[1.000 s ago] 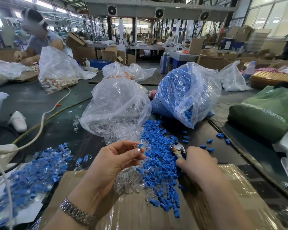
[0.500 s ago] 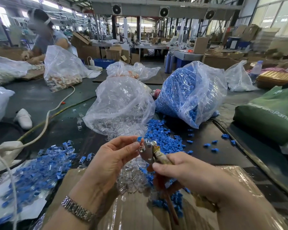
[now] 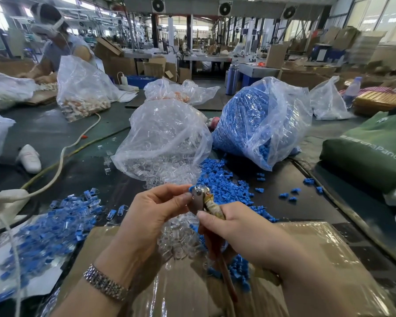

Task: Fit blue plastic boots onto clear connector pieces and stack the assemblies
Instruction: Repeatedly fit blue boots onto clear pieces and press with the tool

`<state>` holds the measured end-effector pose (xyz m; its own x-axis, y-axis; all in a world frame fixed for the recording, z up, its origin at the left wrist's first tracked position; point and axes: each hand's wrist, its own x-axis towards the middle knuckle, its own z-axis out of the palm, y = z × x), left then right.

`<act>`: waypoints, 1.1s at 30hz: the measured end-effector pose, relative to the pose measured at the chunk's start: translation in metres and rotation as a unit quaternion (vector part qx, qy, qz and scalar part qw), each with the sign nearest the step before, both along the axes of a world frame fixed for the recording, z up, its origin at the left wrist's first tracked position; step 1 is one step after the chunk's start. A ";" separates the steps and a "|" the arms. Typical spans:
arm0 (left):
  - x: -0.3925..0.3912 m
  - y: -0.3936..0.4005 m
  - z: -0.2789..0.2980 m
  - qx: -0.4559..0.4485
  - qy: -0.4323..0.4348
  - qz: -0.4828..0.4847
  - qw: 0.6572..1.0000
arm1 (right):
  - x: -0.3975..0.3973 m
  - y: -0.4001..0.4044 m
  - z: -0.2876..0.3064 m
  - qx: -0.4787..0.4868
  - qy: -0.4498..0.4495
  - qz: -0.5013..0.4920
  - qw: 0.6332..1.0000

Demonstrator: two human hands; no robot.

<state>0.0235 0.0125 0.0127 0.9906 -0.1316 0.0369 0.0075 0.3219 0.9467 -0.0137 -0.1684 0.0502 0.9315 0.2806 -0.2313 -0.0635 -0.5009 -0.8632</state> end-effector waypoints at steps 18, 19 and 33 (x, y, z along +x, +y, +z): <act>0.023 0.069 -0.008 0.619 -0.019 0.325 0.714 | 0.025 -0.062 -0.007 -0.308 -0.056 -0.213 0.925; 0.022 0.068 -0.008 0.650 -0.027 0.324 0.687 | 0.027 -0.065 -0.011 -0.345 -0.044 -0.224 0.910; 0.016 0.034 -0.018 0.648 -0.082 0.100 0.751 | 0.039 -0.054 -0.029 -0.443 -0.081 -0.236 0.861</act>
<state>0.0393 0.0468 -0.0057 0.9914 -0.0121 0.1303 -0.0699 -0.8906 0.4495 0.0256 -0.2223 0.0210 0.9334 -0.3586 -0.0158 -0.3558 -0.9186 -0.1718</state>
